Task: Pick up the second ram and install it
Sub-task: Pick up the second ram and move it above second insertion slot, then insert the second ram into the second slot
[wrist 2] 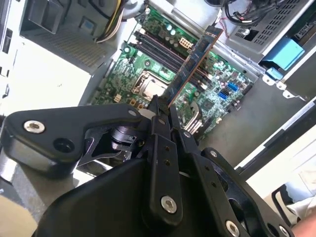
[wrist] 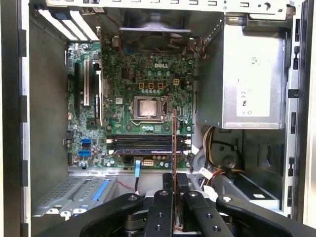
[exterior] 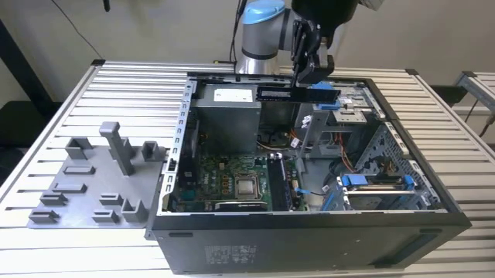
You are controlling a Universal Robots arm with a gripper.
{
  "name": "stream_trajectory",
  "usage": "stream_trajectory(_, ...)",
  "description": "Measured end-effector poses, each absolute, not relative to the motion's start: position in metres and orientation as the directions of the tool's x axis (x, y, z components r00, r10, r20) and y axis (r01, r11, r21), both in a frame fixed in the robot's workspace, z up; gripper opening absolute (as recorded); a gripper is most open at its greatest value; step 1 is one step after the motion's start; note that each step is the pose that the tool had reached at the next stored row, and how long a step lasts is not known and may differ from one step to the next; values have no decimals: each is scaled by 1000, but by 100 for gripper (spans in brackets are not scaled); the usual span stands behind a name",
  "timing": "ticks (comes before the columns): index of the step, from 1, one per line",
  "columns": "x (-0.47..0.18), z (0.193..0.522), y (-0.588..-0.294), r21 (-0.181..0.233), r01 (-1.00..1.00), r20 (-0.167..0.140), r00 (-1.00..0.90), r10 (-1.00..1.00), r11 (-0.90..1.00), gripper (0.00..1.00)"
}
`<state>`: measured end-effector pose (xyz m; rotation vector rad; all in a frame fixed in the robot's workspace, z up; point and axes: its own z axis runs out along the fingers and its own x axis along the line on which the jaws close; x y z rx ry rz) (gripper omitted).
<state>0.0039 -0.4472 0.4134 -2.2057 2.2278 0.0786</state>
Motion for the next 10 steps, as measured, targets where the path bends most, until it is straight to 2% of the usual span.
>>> stream_trajectory(10, 4, 413, -446, 32, -999, -39, -11, -999, 9, 14)
